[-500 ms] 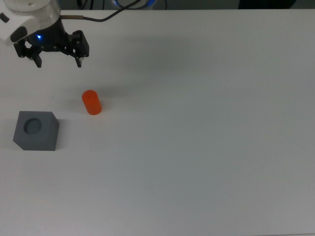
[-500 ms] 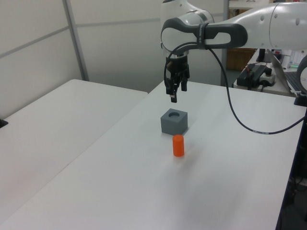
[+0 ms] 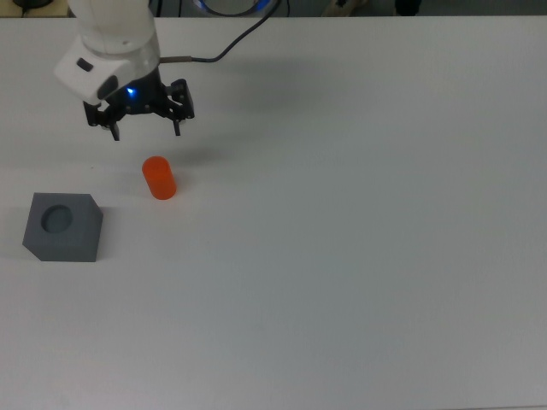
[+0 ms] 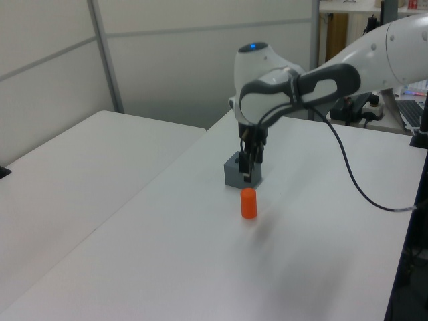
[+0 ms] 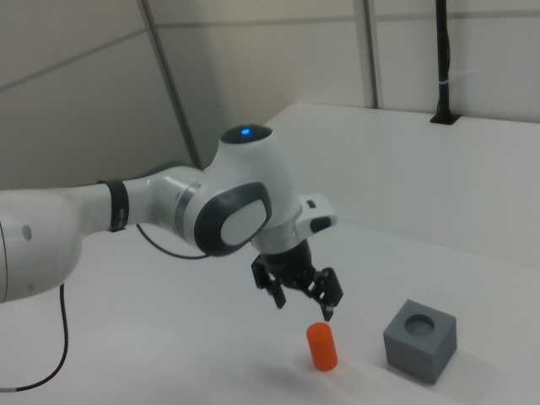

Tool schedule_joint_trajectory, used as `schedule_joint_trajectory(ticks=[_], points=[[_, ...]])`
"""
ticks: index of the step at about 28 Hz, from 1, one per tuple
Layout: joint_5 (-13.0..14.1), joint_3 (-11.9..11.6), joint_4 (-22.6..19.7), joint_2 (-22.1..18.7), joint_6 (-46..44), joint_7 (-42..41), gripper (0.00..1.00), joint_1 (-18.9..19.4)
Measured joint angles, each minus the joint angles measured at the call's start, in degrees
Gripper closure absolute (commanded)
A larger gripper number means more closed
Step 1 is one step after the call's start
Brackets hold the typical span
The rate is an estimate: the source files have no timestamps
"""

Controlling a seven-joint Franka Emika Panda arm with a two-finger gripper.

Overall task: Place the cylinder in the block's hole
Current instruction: 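Lower the open gripper down around the orange cylinder, then close the gripper on the orange cylinder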

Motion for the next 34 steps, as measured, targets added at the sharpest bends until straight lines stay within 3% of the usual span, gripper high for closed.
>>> schedule_joint_trajectory(ticks=[7,17,19,24,34], points=[[0.0,0.0,-2.4,0.5,2.7,-0.9,0.00,0.3],[-1.9,0.2,-3.0,5.6,9.6,-1.0,0.00,0.4],[-2.2,0.2,-3.0,6.1,9.8,-1.0,0.11,0.3],[-2.8,0.5,-2.9,6.9,10.2,-1.0,0.55,0.4],[-2.9,0.6,-2.4,7.2,10.9,-1.0,0.90,0.3]])
